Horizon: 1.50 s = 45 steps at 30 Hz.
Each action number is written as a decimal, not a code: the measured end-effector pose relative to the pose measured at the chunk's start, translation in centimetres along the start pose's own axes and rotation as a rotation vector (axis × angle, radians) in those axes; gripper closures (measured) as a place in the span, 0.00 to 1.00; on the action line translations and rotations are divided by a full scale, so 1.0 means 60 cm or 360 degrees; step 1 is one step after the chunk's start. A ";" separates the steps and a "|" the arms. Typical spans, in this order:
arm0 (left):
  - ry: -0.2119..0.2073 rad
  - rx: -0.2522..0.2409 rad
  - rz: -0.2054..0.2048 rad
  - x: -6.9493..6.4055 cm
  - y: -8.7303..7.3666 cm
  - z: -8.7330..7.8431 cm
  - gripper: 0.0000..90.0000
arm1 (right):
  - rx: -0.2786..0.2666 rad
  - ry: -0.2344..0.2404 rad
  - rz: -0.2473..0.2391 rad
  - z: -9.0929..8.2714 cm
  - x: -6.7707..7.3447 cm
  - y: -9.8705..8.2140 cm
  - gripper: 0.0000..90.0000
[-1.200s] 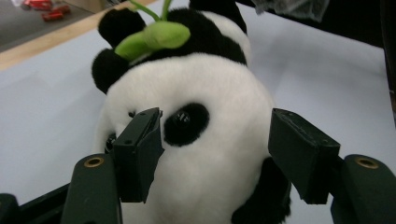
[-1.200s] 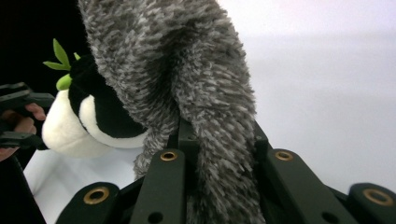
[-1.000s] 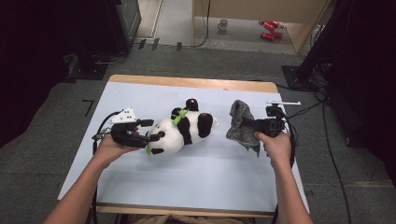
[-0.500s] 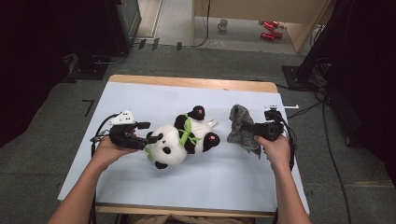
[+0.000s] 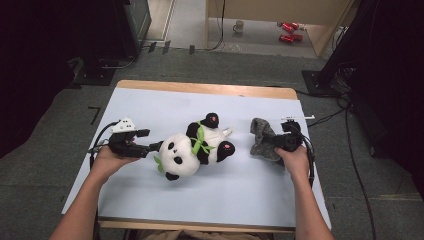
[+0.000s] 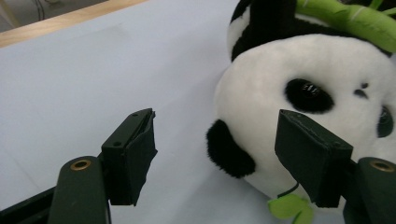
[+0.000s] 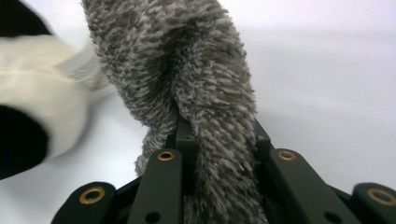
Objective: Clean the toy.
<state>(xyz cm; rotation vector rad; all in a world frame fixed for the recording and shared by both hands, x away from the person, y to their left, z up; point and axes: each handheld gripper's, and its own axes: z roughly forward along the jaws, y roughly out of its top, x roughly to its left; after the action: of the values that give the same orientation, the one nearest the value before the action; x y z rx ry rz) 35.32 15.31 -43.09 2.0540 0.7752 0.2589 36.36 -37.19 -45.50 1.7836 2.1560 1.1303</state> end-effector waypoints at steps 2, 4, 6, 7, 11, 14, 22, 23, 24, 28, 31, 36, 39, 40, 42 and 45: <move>0.0022 0.0007 0.0005 0.004 -0.003 0.002 0.32 | -0.0005 -0.0033 -0.0017 0.009 -0.006 0.001 0.83; 0.0025 0.0016 -0.0003 0.008 -0.006 0.005 0.32 | -0.0026 -0.0065 -0.0041 0.017 -0.013 0.004 0.83; 0.0024 0.0018 -0.0012 0.013 -0.011 0.008 0.33 | -0.0015 -0.0088 -0.0034 0.024 -0.019 0.007 0.82; 0.0040 0.0025 -0.0017 0.016 -0.013 0.009 0.33 | -0.0001 -0.0097 -0.0019 0.028 -0.023 0.008 0.82; 0.0089 0.0056 -0.0051 0.028 -0.021 0.012 0.33 | 0.0001 -0.0105 0.0007 0.040 -0.032 0.008 0.81; 0.0110 0.0084 -0.0081 0.034 -0.025 0.015 0.33 | -0.0002 -0.0120 0.0004 0.047 -0.037 0.006 0.80; 0.0127 0.0110 -0.0091 0.037 -0.030 0.017 0.33 | -0.0012 -0.0133 -0.0018 0.047 -0.041 0.005 0.56; 0.0124 0.0111 -0.0099 0.037 -0.031 0.017 0.33 | -0.0023 -0.0125 -0.0022 0.044 -0.042 0.005 0.52; 0.0128 0.0117 -0.0101 0.039 -0.033 0.017 0.33 | -0.0023 -0.0117 -0.0017 0.041 -0.041 0.005 0.47; 0.0146 0.0114 -0.0126 0.043 -0.038 0.014 0.34 | -0.0021 -0.0141 -0.0097 0.025 -0.032 0.006 0.37; 0.0148 0.0117 -0.0122 0.042 -0.040 0.013 0.34 | -0.0079 -0.0145 -0.0122 0.006 -0.026 0.009 0.33; 0.0156 0.0116 -0.0113 0.042 -0.044 0.010 0.35 | -0.0159 -0.0141 -0.0134 -0.021 -0.018 0.008 0.27; 0.0158 0.0120 -0.0115 0.042 -0.050 0.008 0.35 | -0.0179 -0.0141 -0.0161 -0.035 -0.012 -0.001 0.27; 0.0158 0.0125 -0.0112 0.043 -0.052 0.007 0.35 | -0.0186 -0.0130 -0.0174 -0.039 -0.009 -0.005 0.27; 0.0170 0.0146 -0.0098 0.042 -0.053 0.007 0.35 | -0.0184 -0.0117 -0.0191 -0.046 -0.003 -0.014 0.28; 0.0169 0.0156 -0.0075 0.039 -0.054 0.008 0.35 | -0.0185 -0.0102 -0.0209 -0.053 0.006 -0.030 0.29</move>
<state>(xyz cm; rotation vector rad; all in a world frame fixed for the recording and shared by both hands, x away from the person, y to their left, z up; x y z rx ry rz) 35.97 17.70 -46.23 2.1245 0.9165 0.3109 33.13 -38.37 -44.16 1.5835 2.0908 1.1262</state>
